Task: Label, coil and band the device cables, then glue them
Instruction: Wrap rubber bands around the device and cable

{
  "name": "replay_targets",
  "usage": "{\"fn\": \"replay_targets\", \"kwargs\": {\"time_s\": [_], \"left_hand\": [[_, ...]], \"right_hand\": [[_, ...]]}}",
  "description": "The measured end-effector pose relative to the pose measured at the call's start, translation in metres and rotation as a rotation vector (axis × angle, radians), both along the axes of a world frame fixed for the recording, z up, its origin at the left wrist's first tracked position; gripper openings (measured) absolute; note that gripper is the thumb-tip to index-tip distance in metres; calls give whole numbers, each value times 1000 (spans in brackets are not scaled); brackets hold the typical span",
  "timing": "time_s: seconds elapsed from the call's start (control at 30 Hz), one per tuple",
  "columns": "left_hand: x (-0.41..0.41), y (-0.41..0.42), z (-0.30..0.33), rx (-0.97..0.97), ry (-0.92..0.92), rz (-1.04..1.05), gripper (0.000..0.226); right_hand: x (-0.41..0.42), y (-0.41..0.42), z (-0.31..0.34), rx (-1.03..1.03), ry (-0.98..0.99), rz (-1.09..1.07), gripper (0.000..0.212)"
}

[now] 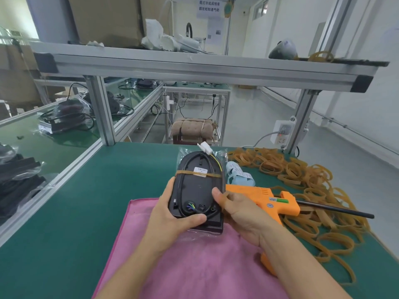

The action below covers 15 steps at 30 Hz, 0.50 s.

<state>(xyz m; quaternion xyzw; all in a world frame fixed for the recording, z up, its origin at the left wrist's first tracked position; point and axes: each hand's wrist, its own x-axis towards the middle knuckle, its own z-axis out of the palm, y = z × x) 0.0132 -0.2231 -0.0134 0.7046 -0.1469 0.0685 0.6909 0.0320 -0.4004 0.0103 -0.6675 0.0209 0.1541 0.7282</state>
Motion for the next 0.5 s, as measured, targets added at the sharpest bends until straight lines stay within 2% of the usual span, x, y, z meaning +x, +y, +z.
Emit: {"fn": "replay_targets", "kwargs": {"time_s": [0.1,0.23,0.4,0.5], "left_hand": [[-2,1,-8,55,-14,107,98],[-2,-2,-16,80,-14,107,105],[-1,-2,-9,144,-8,87,104],[-6,-3,2,416,-51,282,101]], "right_hand": [[-5,3,-3,-52,16,92,60],[-6,10,-12,24,116,-7,36],[-6,9,-11,170,191,-13,49],[-2,12,-8,198,196,-103,37]]}}
